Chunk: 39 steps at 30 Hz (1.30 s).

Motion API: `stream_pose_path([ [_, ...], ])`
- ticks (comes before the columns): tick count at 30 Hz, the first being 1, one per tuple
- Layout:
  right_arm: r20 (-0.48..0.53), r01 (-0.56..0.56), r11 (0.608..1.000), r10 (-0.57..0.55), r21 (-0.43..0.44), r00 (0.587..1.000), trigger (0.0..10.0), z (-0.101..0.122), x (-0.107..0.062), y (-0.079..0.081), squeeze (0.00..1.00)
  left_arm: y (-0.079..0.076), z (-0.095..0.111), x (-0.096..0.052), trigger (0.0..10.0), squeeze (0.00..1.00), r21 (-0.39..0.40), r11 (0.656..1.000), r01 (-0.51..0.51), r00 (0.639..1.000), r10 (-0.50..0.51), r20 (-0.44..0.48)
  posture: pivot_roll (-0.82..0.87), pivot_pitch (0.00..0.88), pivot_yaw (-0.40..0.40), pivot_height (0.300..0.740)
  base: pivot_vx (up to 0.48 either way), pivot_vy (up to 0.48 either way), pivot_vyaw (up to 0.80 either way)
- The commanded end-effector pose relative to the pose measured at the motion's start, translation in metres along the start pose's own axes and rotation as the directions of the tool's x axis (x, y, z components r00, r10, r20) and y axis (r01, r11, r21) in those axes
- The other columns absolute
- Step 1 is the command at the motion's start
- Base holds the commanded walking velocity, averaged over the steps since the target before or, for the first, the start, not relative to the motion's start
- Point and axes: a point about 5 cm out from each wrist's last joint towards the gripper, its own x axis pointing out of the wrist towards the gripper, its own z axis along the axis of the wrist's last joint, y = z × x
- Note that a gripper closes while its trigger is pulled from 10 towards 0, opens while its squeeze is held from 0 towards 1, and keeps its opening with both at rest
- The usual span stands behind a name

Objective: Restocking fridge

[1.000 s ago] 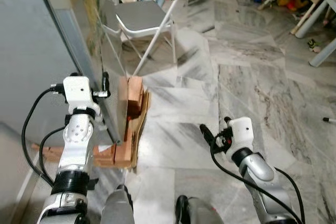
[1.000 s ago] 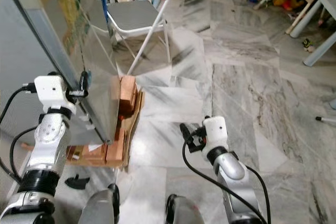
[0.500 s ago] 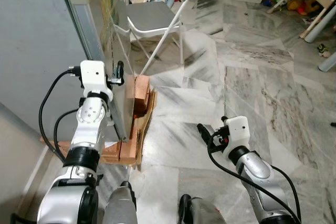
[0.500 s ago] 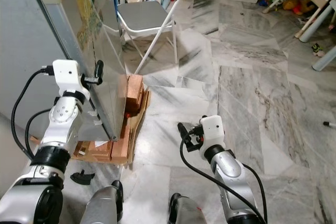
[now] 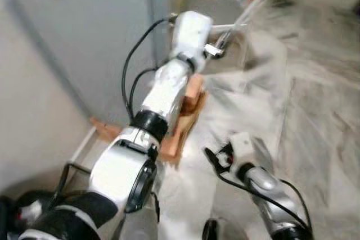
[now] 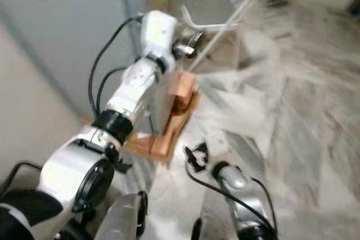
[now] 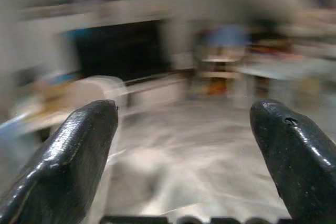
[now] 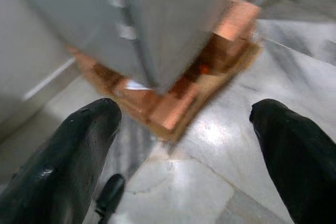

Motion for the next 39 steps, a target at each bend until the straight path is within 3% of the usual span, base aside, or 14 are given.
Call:
stream_pose_path([
  [1, -0.027, 0.019, 1.0, -0.019, -0.008, 0.999, 10.0, -0.005, -0.001, -0.004, 0.0, -0.15, 0.049, 0.033, 10.0, 0.0, -0.178, 0.889, 0.421, 0.901, -0.387, 0.196, 0.06, 0.096, 0.016, 0.74, 0.0, 0.0, 0.0],
  [2, -0.031, 0.015, 1.0, -0.015, -0.014, 0.999, 10.0, -0.004, 0.0, -0.002, 0.0, -0.162, 0.05, 0.031, 10.0, 0.0, -0.204, 0.871, 0.447, 0.889, -0.405, 0.216, 0.04, 0.094, 0.021, 0.74, 0.0, 0.0, 0.0],
  [3, -0.031, 0.015, 1.0, -0.015, -0.014, 0.999, 10.0, -0.004, 0.0, -0.002, 0.0, -0.16, 0.046, 0.029, 10.0, 0.0, -0.209, 0.878, 0.431, 0.897, -0.39, 0.21, 0.05, 0.097, 0.022, 0.74, 0.0, 0.0, 0.0],
  [6, -0.034, 0.015, 1.0, -0.015, -0.011, 0.999, 10.0, -0.004, -0.001, -0.002, 0.0, -0.138, 0.025, 0.025, 10.0, 0.0, -0.205, 0.915, 0.346, 0.935, -0.32, 0.15, 0.06, 0.101, 0.018, 0.74, 0.0, 0.0, 0.0],
  [9, -0.039, 0.017, 1.0, -0.017, 0.008, 0.999, 10.0, -0.006, -0.002, -0.004, 0.0, -0.096, -0.007, 0.012, 10.0, 0.0, -0.212, 0.956, 0.203, 0.979, -0.196, 0.052, 0.08, 0.105, 0.013, 0.74, 0.0, 0.0, 0.0],
  [12, -0.031, 0.004, 1.0, -0.004, 0.001, 0.999, 10.0, -0.005, -0.001, -0.004, 0.0, -0.045, -0.039, -0.022, 10.0, 0.0, -0.171, 0.985, 0.003, 0.999, -0.008, -0.033, 0.09, 0.108, 0.0, 0.74, 0.0, 0.0, 0.0],
  [13, -0.031, 0.004, 1.0, -0.004, 0.001, 0.999, 10.0, -0.005, -0.001, -0.004, 0.0, -0.045, -0.039, -0.022, 10.0, 0.0, -0.171, 0.985, 0.003, 0.999, -0.008, -0.033, 0.09, 0.108, 0.0, 0.74, 0.0, 0.0, 0.0],
  [15, 0.003, -0.001, 1.0, 0.001, -0.007, 1.0, 10.0, 0.001, 0.0, -0.005, 0.0, 0.007, -0.072, -0.081, 10.0, 0.0, -0.08, 0.967, -0.241, 0.965, 0.229, -0.131, 0.11, 0.115, -0.014, 0.74, 0.0, 0.0, 0.0],
  [16, 0.003, -0.001, 1.0, 0.001, -0.007, 1.0, 10.0, 0.001, 0.0, -0.005, 0.0, 0.007, -0.072, -0.081, 10.0, 0.0, -0.08, 0.967, -0.241, 0.965, 0.229, -0.131, 0.11, 0.115, -0.014, 0.74, 0.0, 0.0, 0.0],
  [18, 0.036, -0.003, 1.0, 0.003, -0.007, 0.999, 10.0, 0.006, 0.0, -0.005, 0.0, 0.023, -0.084, -0.108, 10.0, 0.0, -0.044, 0.944, -0.328, 0.932, 0.316, -0.176, 0.11, 0.12, -0.023, 0.74, 0.0, 0.0, 0.0],
  [19, 0.059, 0.001, 1.0, -0.001, -0.008, 0.998, 10.0, 0.011, -0.001, -0.006, 0.0, 0.036, -0.095, -0.14, 10.0, 0.0, -0.011, 0.914, -0.406, 0.893, 0.394, -0.217, 0.12, 0.125, -0.03, 0.74, 0.0, 0.0, 0.0],
  [24, 0.104, 0.032, 0.999, -0.032, -0.001, 0.994, 10.0, 0.021, 0.0, -0.012, 0.0, 0.038, -0.109, -0.2, 10.0, 0.0, 0.047, 0.84, -0.541, 0.794, 0.528, -0.303, 0.12, 0.133, -0.041, 0.74, 0.0, 0.0, 0.0],
  [29, 0.181, 0.043, 0.998, -0.033, -0.048, 0.983, 10.0, 0.037, -0.002, -0.012, 0.0, 0.03, -0.109, -0.227, 10.0, 0.0, 0.085, 0.78, -0.62, 0.722, 0.61, -0.328, 0.13, 0.141, -0.034, 0.74, 0.0, 0.0, -0.1],
  [39, 0.277, -0.04, 0.991, 0.074, -0.127, 0.958, 10.0, 0.06, -0.018, 0.002, 0.0, 0.015, -0.097, -0.256, 10.0, 0.0, 0.106, 0.752, -0.651, 0.682, 0.641, -0.352, 0.14, 0.163, -0.032, 0.74, 0.214, -0.1, -0.8],
])
